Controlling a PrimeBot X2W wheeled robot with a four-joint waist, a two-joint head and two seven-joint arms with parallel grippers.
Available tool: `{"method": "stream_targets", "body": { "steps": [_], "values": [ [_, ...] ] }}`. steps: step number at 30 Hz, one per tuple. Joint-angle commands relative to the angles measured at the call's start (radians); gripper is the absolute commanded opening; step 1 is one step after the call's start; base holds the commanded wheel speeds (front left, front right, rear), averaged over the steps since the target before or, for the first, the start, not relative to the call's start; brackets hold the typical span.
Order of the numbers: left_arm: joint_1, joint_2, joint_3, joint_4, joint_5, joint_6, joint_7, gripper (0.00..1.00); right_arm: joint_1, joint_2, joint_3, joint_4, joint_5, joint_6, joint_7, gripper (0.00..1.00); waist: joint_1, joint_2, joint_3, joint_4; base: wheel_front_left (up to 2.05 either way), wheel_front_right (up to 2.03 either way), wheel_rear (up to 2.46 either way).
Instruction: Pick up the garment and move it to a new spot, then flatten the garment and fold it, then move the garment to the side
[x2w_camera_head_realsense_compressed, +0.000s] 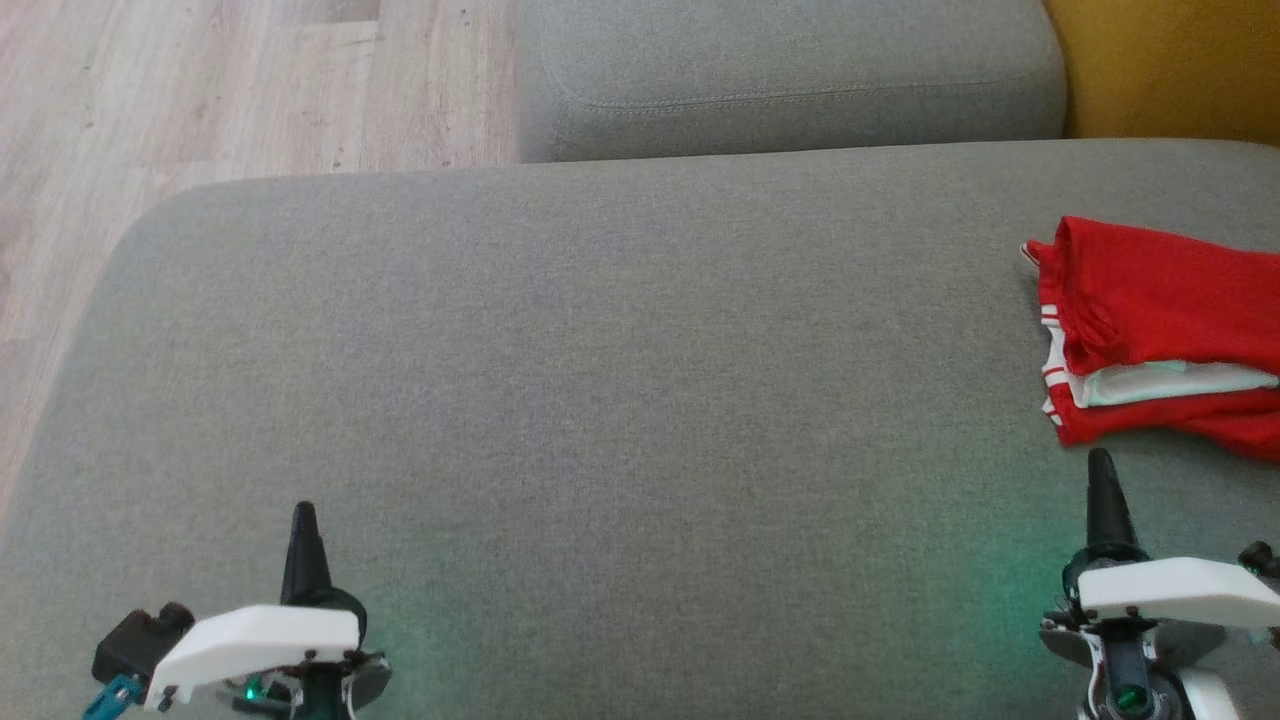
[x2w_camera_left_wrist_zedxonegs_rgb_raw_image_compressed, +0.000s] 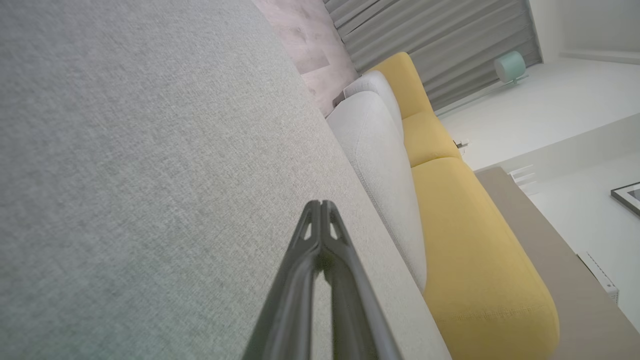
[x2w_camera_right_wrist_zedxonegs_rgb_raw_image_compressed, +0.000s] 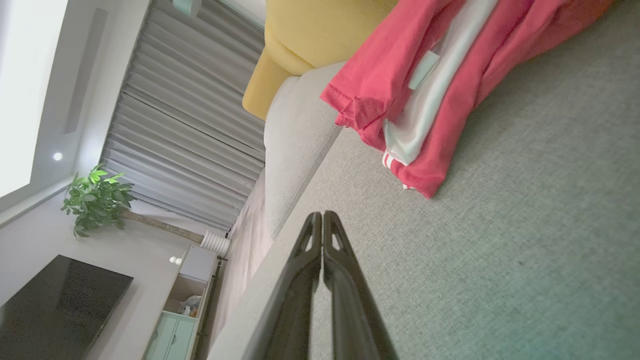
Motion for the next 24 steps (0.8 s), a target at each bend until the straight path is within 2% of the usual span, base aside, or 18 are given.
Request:
{"method": "stream_targets", "body": {
  "steps": [1,24],
  "values": [
    [-0.053,0.004,0.037,-0.038,-0.027,-0.012,0.010,0.00,-0.057,-0.004,0.006,-0.040,0.036,0.004,0.008,0.00,-0.0001,0.0000,0.000,0.000,0.00,0.00,0.00],
    [-0.056,0.005,0.098,-0.062,-0.229,-0.034,0.073,0.00,-0.066,-0.005,-0.015,-0.061,0.285,0.006,0.072,0.00,-0.0001,0.0000,0.001,0.000,0.00,0.00,0.00]
  ]
}}
